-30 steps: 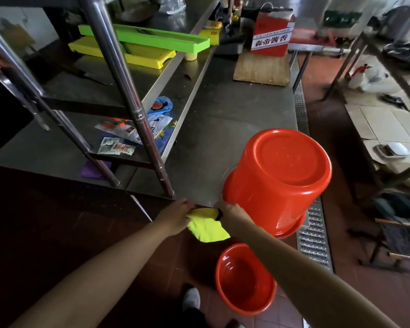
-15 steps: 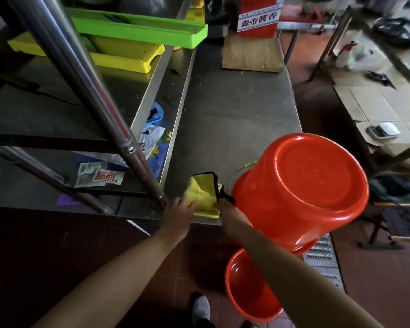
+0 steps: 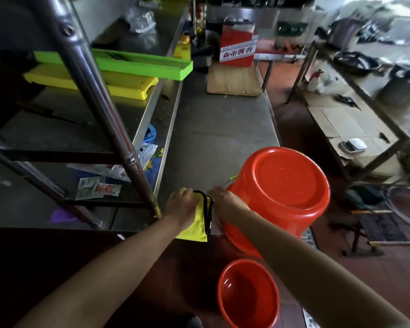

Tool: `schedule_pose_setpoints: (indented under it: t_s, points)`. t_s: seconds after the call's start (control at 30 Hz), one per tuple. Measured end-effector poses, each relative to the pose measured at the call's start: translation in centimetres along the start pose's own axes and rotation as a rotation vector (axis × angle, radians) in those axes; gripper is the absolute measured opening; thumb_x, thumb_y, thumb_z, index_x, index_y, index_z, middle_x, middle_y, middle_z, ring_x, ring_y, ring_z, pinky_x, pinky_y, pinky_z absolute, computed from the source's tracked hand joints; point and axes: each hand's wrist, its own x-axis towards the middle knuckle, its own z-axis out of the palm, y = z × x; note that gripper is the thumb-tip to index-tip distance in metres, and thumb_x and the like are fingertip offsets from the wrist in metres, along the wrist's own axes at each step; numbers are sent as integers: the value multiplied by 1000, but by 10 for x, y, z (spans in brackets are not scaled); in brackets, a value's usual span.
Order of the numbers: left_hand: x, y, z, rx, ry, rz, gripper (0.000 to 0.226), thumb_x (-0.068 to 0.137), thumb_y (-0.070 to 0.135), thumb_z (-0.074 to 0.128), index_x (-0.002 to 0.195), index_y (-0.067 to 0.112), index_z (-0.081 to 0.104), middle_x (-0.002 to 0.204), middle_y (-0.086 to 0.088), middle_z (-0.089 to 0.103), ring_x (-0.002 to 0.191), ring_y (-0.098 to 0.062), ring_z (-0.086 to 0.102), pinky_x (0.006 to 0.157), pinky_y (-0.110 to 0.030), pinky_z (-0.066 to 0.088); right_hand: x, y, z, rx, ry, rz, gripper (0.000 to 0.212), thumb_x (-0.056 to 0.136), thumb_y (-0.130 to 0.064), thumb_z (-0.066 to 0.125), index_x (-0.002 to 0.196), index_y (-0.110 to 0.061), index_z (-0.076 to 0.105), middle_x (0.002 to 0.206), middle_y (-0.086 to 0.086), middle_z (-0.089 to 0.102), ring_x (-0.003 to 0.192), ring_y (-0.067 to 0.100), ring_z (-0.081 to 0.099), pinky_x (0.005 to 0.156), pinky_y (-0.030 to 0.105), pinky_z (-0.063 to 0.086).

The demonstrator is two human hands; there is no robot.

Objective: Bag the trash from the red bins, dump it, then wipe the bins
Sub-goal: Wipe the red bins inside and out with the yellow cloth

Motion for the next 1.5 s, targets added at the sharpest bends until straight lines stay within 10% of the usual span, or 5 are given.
schedule_pose_setpoints:
  t_s: [0.3, 0.53, 0.87, 1.37, 1.5]
  points:
    - [36, 81, -96, 25, 317, 118, 35, 95, 36, 33, 119, 21, 52, 117, -5, 54, 113, -29, 51, 86, -42, 47, -52, 91, -111, -232, 336, 125, 53, 96, -40, 57, 147, -33, 43, 155, 2, 38, 145, 26, 30, 114, 43, 30]
    - [58, 168, -90, -430, -152, -277, 107, 78, 84, 39, 155, 27, -10, 160, -23, 10, 141, -44, 28, 109, -52, 34, -114, 206, -97, -86, 179, 523, 116, 71, -77, 68, 156, -43, -3, 166, 11, -3, 149, 43, 12, 113, 60, 27]
    - [39, 204, -65, -881, -103, -430, 132, 72, 60, 76, 145, 39, -32, 160, -22, 11, 143, -34, 30, 113, -40, 32, -142, 243, -52, 734, 270, 393, 136, 71, -35, 87, 152, -46, -21, 156, 22, 22, 126, 44, 52, 88, 50, 57]
    - [-67, 265, -38, -868, 217, -204, 124, 77, 40, 79, 144, 54, -24, 161, -14, -1, 149, -26, -3, 117, -54, 16, -237, 270, -7, 829, 500, 334, 110, 62, -57, 89, 150, -30, 29, 134, 5, 33, 103, 17, 43, 57, 14, 41]
    - [-78, 262, -40, -821, 319, -173, 122, 77, 37, 80, 149, 48, -18, 162, -15, -2, 150, -23, -4, 117, -52, 20, -253, 260, 0, 851, 675, 249, 101, 62, -48, 92, 144, -26, 37, 130, 2, 37, 116, 18, 43, 87, 28, 44]
